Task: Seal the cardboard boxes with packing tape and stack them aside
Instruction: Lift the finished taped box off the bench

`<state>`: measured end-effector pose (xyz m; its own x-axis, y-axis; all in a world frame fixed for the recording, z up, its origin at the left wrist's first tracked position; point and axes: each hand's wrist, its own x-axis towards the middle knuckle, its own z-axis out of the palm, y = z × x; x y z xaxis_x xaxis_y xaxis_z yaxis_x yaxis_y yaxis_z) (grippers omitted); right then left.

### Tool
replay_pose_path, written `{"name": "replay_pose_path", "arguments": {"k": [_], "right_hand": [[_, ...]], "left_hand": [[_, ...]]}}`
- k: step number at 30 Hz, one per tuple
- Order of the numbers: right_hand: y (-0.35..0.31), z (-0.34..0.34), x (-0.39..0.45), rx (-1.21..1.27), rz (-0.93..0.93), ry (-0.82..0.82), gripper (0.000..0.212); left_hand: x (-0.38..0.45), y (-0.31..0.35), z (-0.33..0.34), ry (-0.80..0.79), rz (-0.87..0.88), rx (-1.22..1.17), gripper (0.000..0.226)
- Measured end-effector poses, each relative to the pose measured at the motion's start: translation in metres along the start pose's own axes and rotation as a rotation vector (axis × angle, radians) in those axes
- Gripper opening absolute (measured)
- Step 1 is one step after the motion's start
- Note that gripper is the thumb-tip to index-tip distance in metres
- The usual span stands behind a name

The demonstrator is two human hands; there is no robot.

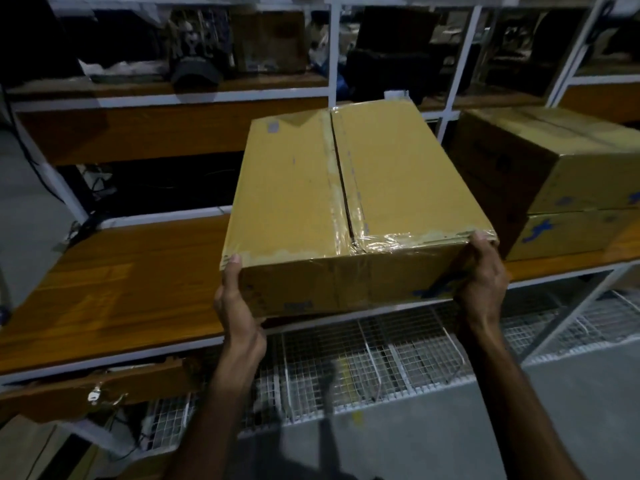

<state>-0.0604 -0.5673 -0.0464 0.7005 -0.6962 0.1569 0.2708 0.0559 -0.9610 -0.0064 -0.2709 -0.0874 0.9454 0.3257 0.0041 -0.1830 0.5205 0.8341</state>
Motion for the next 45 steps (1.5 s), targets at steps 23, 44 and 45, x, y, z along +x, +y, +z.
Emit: {"name": "replay_pose_path", "arguments": {"k": [23,44,45], "right_hand": [[-0.132,-0.236,0.327,0.071,-0.179,0.132,0.024],[-0.149,-0.326,0.656,-0.17,0.045,0.078,0.068],[-0.142,-0.328,0.665,-0.189,0.032,0.077,0.082]], "left_hand": [[-0.049,-0.116,0.437,-0.294,0.001,-0.054,0.067],[-0.037,-0.219,0.707,-0.253,-0.257,0.219,0.076],[-0.026,-0.227,0.708,-0.284,-0.281,0.255,0.099]]}}
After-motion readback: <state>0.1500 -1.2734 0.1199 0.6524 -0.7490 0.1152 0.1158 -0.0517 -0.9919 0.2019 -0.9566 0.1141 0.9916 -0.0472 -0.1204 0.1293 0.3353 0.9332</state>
